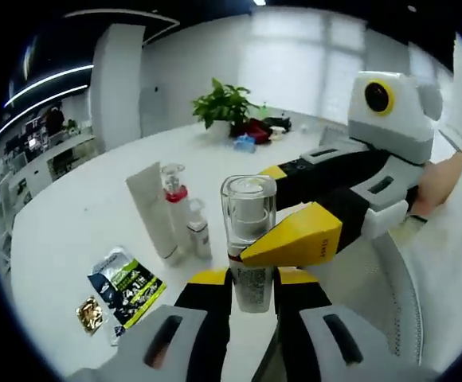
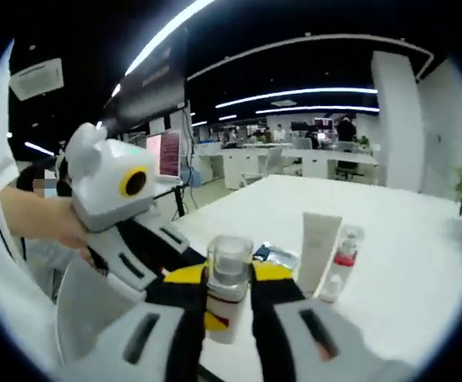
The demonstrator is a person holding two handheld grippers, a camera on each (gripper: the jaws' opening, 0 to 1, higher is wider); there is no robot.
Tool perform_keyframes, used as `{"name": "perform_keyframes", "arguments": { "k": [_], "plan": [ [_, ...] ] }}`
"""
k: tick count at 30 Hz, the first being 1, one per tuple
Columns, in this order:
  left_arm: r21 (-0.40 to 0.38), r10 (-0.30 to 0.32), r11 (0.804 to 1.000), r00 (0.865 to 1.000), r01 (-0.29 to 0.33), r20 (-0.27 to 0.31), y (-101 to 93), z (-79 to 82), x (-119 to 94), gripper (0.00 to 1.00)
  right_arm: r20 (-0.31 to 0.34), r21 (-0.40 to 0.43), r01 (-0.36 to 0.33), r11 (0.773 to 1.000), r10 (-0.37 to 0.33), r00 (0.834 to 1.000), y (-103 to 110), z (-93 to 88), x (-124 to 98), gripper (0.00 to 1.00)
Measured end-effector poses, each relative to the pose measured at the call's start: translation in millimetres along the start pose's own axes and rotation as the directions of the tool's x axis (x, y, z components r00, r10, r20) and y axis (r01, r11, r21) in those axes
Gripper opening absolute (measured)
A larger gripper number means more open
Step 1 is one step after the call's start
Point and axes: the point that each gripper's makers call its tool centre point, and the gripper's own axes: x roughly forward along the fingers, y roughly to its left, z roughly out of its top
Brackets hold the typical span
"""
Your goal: Arrange the skincare products in the storage area until every visible bottle or jar stands upright without overlapping.
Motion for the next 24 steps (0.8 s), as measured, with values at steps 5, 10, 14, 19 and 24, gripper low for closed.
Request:
{"name": "perform_keyframes", "arguments": {
  "k": [5, 10, 14, 19, 24],
  "plan": [
    [0.003, 0.02, 1.0, 1.0, -0.02, 0.01, 4.2, -0.7, 3, 0.17, -0.006, 0.011, 0.039, 0.999, -0.039, 0.999, -5, -1.0, 2, 0.19],
    [-0.002, 0.027, 1.0, 0.999, -0.027, 0.022, 8.5, -1.6, 7, 0.17, -0.015, 0.028, 0.066, 0.997, -0.065, 0.998, -11, -3.9, 4, 0.19],
    [0.016, 0.017, 1.0, 1.0, -0.017, 0.007, 11.0, -6.4, 13, 0.17, -0.04, 0.025, 0.073, 0.997, -0.072, 0.997, -14, -11.3, 7, 0.19],
    [0.041, -0.01, 0.999, 1.0, 0.011, -0.021, 15.6, -16.2, 22, 0.16, -0.07, 0.024, 0.072, 0.997, -0.07, 0.995, -18, -21.9, 12, 0.19],
    [0.079, -0.021, 0.997, 0.999, 0.024, -0.039, 22.8, -24.2, 29, 0.16, -0.086, 0.017, 0.066, 0.998, -0.064, 0.994, -20, -29.9, 16, 0.2]
  ]
}}
